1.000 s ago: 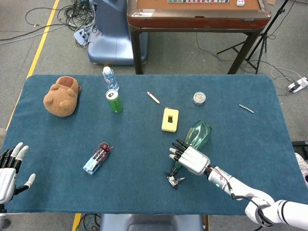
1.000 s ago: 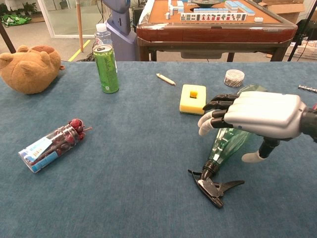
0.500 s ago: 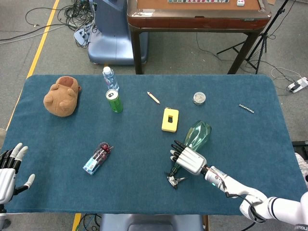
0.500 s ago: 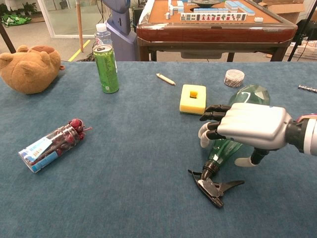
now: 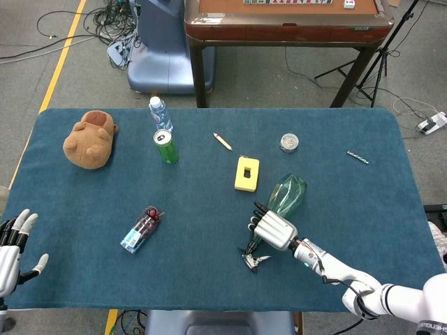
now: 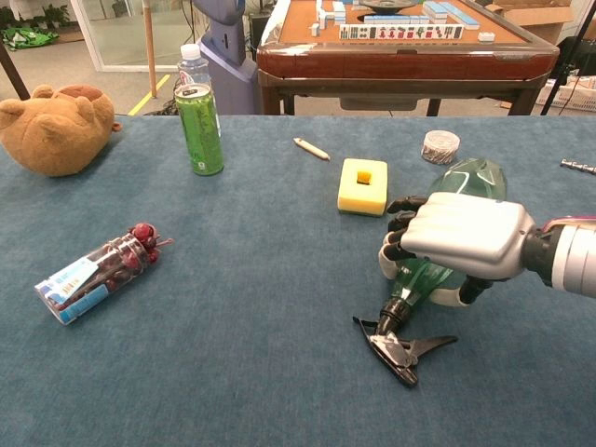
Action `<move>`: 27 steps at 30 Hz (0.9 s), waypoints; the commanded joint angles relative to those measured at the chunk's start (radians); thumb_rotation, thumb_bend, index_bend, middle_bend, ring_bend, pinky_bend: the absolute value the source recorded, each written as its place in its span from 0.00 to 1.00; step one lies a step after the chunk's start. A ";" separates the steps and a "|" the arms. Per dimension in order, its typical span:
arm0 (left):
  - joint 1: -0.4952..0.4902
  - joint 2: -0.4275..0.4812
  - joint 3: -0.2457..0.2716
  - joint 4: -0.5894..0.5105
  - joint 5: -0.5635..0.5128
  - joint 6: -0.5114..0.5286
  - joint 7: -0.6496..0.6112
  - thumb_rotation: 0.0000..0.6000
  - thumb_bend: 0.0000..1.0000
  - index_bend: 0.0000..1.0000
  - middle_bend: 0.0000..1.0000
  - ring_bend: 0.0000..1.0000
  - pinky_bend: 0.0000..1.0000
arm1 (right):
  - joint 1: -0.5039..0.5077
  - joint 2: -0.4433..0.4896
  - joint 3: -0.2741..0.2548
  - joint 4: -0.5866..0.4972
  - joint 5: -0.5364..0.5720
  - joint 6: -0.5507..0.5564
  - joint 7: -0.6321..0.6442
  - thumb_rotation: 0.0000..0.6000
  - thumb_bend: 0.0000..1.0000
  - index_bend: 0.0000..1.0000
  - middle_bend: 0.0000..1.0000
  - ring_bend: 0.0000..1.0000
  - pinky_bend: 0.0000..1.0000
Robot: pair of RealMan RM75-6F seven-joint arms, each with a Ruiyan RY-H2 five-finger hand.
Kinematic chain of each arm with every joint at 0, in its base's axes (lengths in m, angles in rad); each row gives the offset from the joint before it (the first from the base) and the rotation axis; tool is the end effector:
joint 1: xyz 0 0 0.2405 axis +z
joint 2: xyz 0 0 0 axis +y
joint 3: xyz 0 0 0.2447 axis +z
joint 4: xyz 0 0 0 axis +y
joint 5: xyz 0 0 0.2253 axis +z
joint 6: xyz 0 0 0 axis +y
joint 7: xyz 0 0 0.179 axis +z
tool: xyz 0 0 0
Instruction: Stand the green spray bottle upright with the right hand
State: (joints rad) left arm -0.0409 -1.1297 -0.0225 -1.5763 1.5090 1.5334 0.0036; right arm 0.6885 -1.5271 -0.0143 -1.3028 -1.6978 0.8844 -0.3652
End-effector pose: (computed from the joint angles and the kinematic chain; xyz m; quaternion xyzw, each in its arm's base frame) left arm -0.3197 0.1969 0.1430 -0.5887 -0.3837 -0.3757 0.6042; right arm -0.1719 -0.3132 -0.0785 0.9000 -0.1103 0.2643 0.3287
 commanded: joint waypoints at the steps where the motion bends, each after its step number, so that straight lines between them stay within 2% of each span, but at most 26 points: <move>1: 0.001 0.001 -0.001 0.000 0.000 0.002 0.000 1.00 0.33 0.02 0.00 0.00 0.00 | 0.001 -0.006 -0.002 0.014 -0.006 0.029 0.034 1.00 0.38 0.54 0.43 0.31 0.25; 5: 0.002 0.003 -0.001 -0.006 0.003 0.006 0.004 1.00 0.33 0.02 0.00 0.00 0.00 | -0.002 0.005 0.005 0.020 -0.013 0.083 0.094 1.00 0.41 0.60 0.48 0.37 0.35; 8: 0.001 0.005 0.000 -0.011 0.007 0.005 0.010 1.00 0.33 0.02 0.00 0.00 0.00 | -0.009 0.022 0.020 0.004 0.002 0.121 0.155 1.00 0.41 0.61 0.49 0.40 0.37; 13: 0.000 0.008 -0.002 -0.022 0.012 0.006 0.020 1.00 0.33 0.02 0.00 0.00 0.00 | -0.028 0.060 0.062 -0.048 0.054 0.180 0.284 1.00 0.42 0.63 0.50 0.41 0.39; 22: 0.000 0.010 -0.001 -0.029 0.011 0.003 0.025 1.00 0.33 0.02 0.00 0.00 0.00 | -0.076 0.124 0.150 -0.129 0.167 0.277 0.607 1.00 0.43 0.63 0.50 0.42 0.40; 27: -0.003 0.009 -0.003 -0.029 0.015 0.002 0.024 1.00 0.33 0.02 0.00 0.00 0.00 | -0.086 0.146 0.168 -0.164 0.211 0.260 0.789 1.00 0.43 0.63 0.50 0.42 0.40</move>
State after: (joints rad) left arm -0.0439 -1.1204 -0.0252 -1.6050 1.5243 1.5354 0.0281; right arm 0.6154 -1.4021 0.1312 -1.4396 -1.5217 1.1407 0.3360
